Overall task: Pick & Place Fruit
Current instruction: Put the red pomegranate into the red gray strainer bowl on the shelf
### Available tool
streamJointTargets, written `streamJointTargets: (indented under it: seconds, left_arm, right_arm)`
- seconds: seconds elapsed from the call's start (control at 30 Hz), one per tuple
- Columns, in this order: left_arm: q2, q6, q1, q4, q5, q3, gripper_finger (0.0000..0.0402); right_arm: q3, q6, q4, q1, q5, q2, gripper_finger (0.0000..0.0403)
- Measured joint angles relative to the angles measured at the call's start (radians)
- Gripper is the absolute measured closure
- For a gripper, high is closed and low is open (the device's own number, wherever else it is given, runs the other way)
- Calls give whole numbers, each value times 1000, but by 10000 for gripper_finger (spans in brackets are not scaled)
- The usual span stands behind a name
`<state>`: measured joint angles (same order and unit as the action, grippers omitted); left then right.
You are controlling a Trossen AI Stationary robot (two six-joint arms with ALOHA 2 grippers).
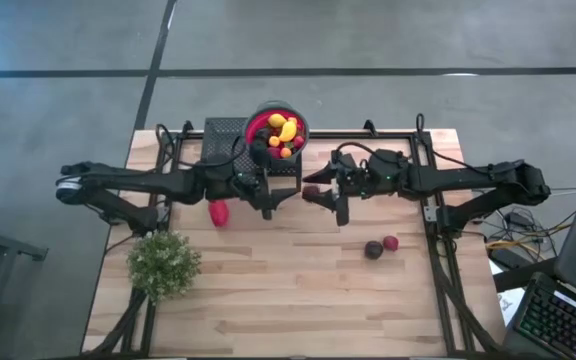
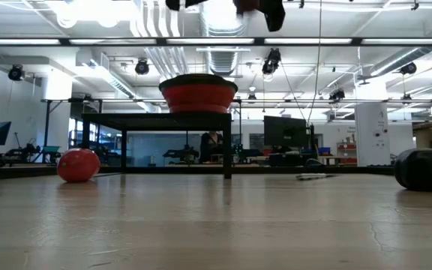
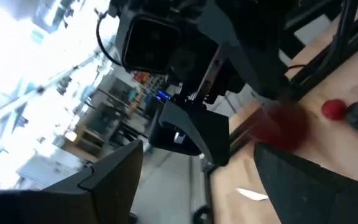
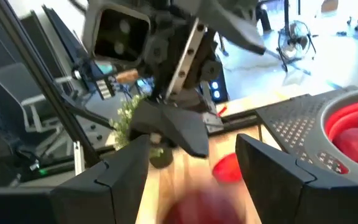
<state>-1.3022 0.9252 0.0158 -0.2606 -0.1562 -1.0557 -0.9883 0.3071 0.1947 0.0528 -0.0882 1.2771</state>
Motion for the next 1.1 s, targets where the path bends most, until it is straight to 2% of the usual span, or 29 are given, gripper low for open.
streamJointTargets:
  seconds: [0.2, 0.33, 0.47, 0.63, 0.77, 0.87, 1.03, 1.1]
  left_arm:
    - [13, -148, 0, 146, 2, -51, 90]
    - [15, -132, -4, 217, -3, -61, 90]
    - [26, -29, -22, 318, -110, -52, 90]
    - [27, -24, -49, 446, -287, -41, 90]
    - [27, -24, -70, 473, -327, -30, 90]
    - [26, 25, -90, 487, -358, -26, 90]
    - [26, 297, -133, 472, -495, 0, 90]
    - [26, 354, -145, 439, -519, 13, 90]
  right_arm:
    - [-107, -38, -140, 0, 2, 39, 180]
    - [-168, -53, -240, 0, 3, 64, 195]
    - [-218, -80, -389, 0, 5, 66, 207]
    - [-227, -82, -508, 0, 7, 55, 223]
    - [-210, -64, -594, 0, 9, 59, 232]
    - [-205, -22, -714, 0, 10, 60, 236]
    - [-194, 33, -851, -13, 12, 60, 232]
    - [-185, 42, -880, -32, 8, 60, 229]
